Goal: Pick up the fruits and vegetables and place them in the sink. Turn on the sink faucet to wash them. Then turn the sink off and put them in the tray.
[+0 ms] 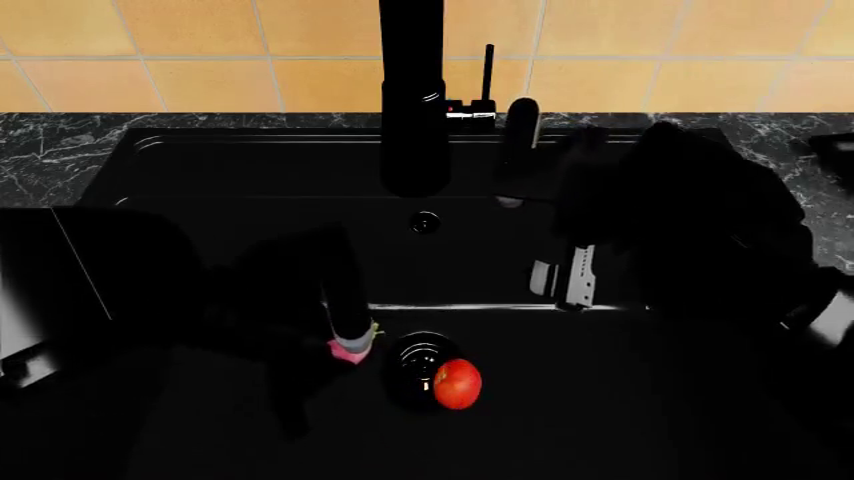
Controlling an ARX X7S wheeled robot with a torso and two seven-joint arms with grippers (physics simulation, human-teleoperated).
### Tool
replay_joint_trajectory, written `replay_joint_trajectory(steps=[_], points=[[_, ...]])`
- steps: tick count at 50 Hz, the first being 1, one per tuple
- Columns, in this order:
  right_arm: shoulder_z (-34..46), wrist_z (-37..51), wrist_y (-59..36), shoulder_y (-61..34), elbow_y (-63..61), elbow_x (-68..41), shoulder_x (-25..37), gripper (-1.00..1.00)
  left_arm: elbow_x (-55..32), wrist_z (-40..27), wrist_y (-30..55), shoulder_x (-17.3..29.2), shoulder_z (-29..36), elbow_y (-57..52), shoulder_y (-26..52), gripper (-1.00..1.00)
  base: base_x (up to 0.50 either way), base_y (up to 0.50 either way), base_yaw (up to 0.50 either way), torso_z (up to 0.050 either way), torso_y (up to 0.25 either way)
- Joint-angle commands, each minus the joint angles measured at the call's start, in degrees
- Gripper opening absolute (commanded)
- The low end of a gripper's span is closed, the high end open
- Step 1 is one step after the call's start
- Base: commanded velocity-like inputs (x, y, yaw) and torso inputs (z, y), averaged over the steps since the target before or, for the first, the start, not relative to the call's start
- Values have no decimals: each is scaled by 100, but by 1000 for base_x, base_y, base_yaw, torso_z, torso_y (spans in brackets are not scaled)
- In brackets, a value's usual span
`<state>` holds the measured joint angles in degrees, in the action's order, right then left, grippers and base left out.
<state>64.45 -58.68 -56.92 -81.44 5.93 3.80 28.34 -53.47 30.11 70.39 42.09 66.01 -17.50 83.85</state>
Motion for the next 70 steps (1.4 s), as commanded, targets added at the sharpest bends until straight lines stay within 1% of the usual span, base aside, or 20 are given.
replay_joint_trajectory(steps=[1,6,12,21,30,43,61,70], points=[[2,89,497,270,599,-153,-330,100,-314,-611,321,146,-431,-111,25,-100,0,0,0,0,0],[11,59,677,308,837,-213,-420,100,-649,-1167,519,275,-922,-207,29,-100,0,0,0,0,0],[-110,94,894,358,1138,-335,-555,100,-858,-1432,618,346,-1172,-323,80,-100,0,0,0,0,0],[-67,-58,1341,496,1693,-510,-849,100,-871,-1472,634,336,-1149,-349,115,-100,0,0,0,0,0],[125,-315,1545,547,1929,-558,-937,100,-851,-1449,596,343,-1102,-342,125,-100,0,0,0,0,0],[-146,-622,1669,560,2017,-984,-1021,100,-790,-1400,511,330,-999,-327,104,-100,0,0,0,0,0],[166,-859,2535,585,3421,-920,-1716,100,-705,-1332,442,264,-846,-282,116,-100,0,0,0,0,0],[297,-986,2551,633,3497,-916,-1790,100,-699,-1307,423,268,-808,-273,132,-100,0,0,0,0,0]])
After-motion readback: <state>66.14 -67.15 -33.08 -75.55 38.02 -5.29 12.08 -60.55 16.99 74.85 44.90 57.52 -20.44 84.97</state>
